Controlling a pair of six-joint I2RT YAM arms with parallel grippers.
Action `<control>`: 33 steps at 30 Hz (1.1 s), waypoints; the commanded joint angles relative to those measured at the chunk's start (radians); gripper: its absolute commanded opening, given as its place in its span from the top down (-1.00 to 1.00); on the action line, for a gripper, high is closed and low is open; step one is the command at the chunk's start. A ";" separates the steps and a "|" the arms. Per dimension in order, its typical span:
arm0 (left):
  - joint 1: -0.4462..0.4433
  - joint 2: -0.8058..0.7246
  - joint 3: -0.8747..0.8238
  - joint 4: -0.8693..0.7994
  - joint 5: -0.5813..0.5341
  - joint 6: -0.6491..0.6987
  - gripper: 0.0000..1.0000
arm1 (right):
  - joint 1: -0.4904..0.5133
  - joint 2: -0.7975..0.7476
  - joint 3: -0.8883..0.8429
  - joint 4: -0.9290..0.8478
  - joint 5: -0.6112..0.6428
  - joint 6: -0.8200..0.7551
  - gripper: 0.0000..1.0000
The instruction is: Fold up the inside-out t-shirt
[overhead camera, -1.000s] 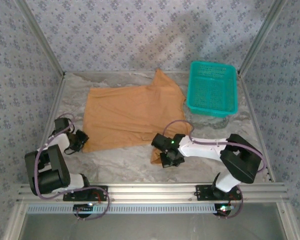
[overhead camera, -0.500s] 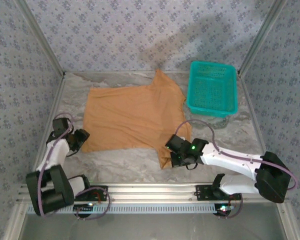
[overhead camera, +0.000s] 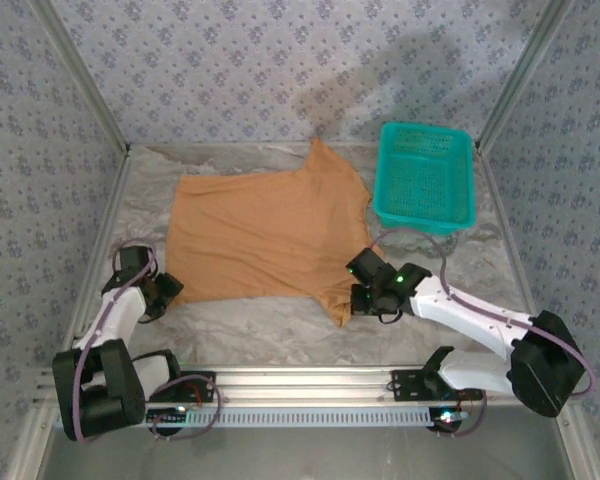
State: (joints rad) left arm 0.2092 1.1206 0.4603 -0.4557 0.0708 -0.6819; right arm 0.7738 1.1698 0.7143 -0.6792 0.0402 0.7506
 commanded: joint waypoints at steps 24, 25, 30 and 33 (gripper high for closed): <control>-0.001 -0.384 0.246 -0.396 0.034 -0.023 1.00 | 0.026 -0.368 0.058 -0.372 -0.064 0.152 1.00; 0.000 -0.381 0.253 -0.406 0.046 -0.018 1.00 | 0.027 -0.376 0.079 -0.387 -0.064 0.154 1.00; -0.002 -0.339 0.252 -0.381 0.044 0.010 1.00 | -0.005 -0.294 0.235 -0.461 -0.035 0.041 1.00; -0.002 -0.276 0.292 -0.331 0.037 0.016 1.00 | -0.105 -0.186 0.315 -0.408 -0.034 -0.086 1.00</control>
State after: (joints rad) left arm 0.2073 0.8124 0.7094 -0.7967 0.1120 -0.6891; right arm 0.7319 0.9115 0.9691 -1.0748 -0.0162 0.7784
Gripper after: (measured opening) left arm 0.038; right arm 0.045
